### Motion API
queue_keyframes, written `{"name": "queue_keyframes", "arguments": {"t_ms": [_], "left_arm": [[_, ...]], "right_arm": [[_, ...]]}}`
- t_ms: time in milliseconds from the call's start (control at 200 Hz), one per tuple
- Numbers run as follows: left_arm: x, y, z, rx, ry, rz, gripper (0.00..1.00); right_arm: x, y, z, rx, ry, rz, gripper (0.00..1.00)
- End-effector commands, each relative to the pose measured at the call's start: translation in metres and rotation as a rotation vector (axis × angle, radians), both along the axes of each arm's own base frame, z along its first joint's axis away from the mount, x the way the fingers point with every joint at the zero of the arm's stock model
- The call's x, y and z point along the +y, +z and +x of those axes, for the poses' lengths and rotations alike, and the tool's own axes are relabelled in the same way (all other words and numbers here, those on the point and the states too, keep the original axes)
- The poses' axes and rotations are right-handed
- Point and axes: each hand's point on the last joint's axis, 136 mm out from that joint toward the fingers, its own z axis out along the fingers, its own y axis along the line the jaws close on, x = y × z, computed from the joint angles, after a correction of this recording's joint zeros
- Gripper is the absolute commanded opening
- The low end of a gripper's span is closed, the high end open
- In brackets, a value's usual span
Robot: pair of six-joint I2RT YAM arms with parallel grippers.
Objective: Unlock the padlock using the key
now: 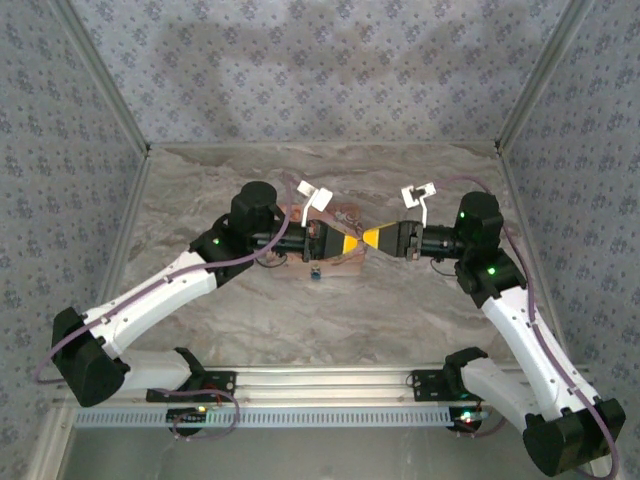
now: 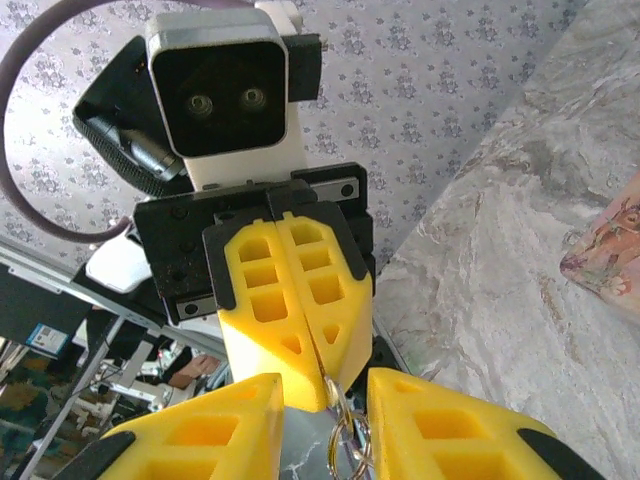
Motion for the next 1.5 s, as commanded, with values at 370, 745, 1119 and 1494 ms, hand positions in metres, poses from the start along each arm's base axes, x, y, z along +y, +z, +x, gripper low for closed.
{"name": "queue_keyframes", "arguments": {"t_ms": [370,745,1119,1494], "left_arm": [[-0.001,0.019,-0.002,-0.040,-0.030,-0.024,0.00],[0.001,0.019,0.000,-0.043,-0.029,-0.009,0.00],[-0.001,0.010,-0.003,-0.019,-0.058,0.014,0.00],[0.000,0.010,-0.001,-0.025,-0.043,0.015,0.00]], "right_arm": [[0.003,0.002,-0.011,-0.022,0.060,-0.025,0.09],[0.000,0.002,-0.011,-0.024,0.048,-0.038,0.32],[-0.005,0.012,0.002,-0.049,-0.010,-0.017,0.54],[0.004,0.007,-0.008,-0.039,0.051,-0.028,0.33]]}}
